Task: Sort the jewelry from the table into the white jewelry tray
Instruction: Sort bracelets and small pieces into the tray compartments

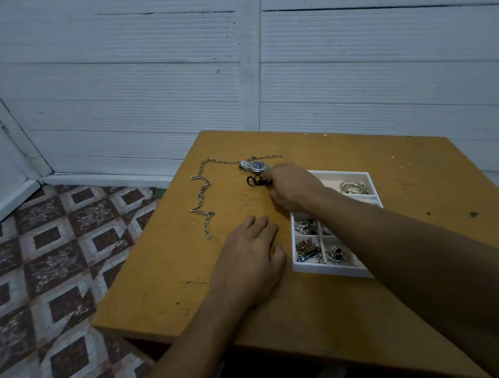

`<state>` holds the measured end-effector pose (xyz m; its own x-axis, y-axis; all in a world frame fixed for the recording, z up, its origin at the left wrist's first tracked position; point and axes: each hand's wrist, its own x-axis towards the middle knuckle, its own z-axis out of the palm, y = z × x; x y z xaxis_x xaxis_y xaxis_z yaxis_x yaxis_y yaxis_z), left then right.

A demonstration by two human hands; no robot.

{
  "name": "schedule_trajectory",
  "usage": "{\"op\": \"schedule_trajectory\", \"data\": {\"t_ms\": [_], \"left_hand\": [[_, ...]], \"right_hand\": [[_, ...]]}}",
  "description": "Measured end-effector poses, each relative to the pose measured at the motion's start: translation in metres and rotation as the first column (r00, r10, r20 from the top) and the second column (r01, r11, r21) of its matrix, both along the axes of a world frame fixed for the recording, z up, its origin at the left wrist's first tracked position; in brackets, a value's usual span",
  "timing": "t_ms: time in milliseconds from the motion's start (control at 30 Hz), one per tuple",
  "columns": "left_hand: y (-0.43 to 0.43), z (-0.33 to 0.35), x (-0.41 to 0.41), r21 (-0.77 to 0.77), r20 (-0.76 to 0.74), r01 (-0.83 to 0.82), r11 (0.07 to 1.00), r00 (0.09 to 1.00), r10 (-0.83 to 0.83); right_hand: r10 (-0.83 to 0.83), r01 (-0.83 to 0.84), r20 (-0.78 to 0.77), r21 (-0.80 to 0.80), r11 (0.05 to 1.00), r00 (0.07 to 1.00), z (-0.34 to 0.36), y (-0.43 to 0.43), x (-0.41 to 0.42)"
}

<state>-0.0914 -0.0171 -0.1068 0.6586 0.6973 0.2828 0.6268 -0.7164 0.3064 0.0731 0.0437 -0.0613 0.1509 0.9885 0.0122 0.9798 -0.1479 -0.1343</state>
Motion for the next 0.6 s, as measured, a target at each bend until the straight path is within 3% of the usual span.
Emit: {"op": "schedule_trajectory", "data": {"t_ms": [133,433,600], "left_hand": [[0.002,-0.002,0.000,-0.034,-0.009,-0.004,0.999,1.000,0.003],[0.001,-0.001,0.001,-0.066,-0.027,-0.018,0.998,0.999,0.016],[0.007,-0.002,0.001,-0.154,0.027,-0.027,0.988,0.999,0.031]], "right_hand": [[0.023,-0.020,0.140,-0.023,1.000,0.990,-0.001,0.005,-0.002],[0.024,-0.026,0.188,0.012,1.000,0.982,0.003,0.003,-0.004],[0.000,-0.001,0.016,0.079,0.997,1.000,0.015,-0.009,0.002]]}}
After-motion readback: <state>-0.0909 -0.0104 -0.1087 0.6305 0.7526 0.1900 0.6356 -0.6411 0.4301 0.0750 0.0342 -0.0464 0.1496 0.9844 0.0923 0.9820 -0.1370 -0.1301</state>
